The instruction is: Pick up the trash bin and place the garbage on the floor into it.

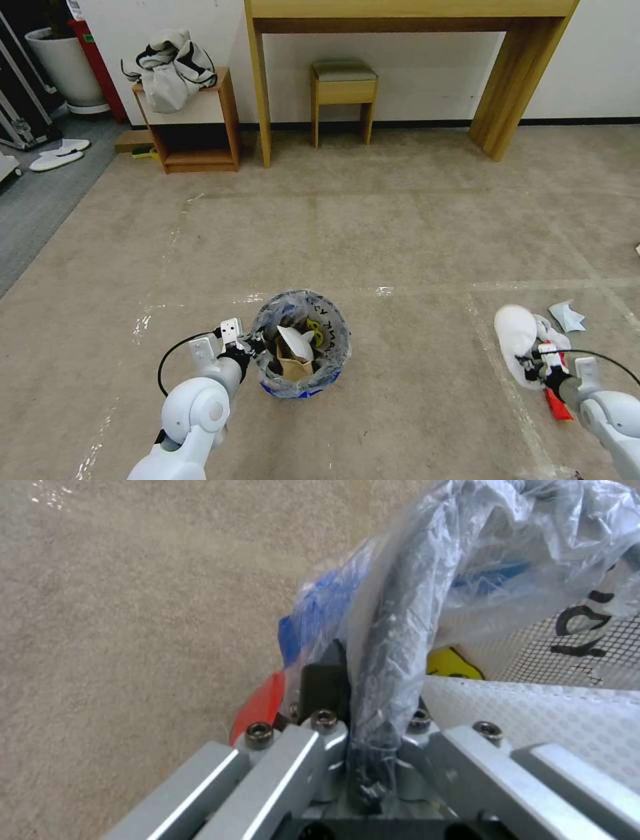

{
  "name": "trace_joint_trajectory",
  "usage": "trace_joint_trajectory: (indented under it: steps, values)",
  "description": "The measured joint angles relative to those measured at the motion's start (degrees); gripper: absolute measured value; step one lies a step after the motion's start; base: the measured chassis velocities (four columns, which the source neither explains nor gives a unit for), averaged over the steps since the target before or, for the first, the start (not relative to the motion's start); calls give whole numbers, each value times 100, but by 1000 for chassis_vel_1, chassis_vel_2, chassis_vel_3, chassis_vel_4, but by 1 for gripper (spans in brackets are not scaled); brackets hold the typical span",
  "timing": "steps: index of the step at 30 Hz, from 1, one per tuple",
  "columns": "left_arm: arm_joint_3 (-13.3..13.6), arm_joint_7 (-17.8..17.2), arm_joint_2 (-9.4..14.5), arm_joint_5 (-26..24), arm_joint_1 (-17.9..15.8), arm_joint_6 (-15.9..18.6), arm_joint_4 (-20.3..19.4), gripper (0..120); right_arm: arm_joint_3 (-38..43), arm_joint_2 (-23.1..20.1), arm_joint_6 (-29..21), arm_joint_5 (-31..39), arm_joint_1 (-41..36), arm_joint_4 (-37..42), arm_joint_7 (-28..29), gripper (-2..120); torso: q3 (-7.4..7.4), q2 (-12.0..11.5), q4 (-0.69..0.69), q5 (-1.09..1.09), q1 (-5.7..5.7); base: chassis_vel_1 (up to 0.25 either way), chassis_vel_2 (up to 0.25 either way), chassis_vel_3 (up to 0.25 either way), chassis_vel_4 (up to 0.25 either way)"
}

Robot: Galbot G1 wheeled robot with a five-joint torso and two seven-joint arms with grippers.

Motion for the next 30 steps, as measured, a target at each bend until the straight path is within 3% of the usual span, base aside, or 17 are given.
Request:
trace_joint_trajectory:
  steps: [7, 16, 23, 30]
  values:
    - [-18, -68, 86, -168, 47, 74, -165, 1, 207, -135, 151, -15, -154, 618, 112, 0, 0, 0, -1, 0, 0, 0, 0, 0, 0]
    - [-66, -524, 319, -936, 276, 383, -773, 1, 361, -416, 584, -66, -80, 1276, 109, 0, 0, 1, 0, 1, 0, 0, 0, 0, 0]
    - [-30, -746, 341, -1299, 427, 541, -1200, 1, 395, -552, 924, 79, 29, 2409, 178, 0, 0, 1, 1, 0, 0, 0, 0, 0, 0]
    - [41, -790, 296, -1343, 465, 599, -1325, 1, 411, -655, 1113, 305, 124, 3195, 363, 0, 0, 1, 0, 0, 0, 0, 0, 0, 0]
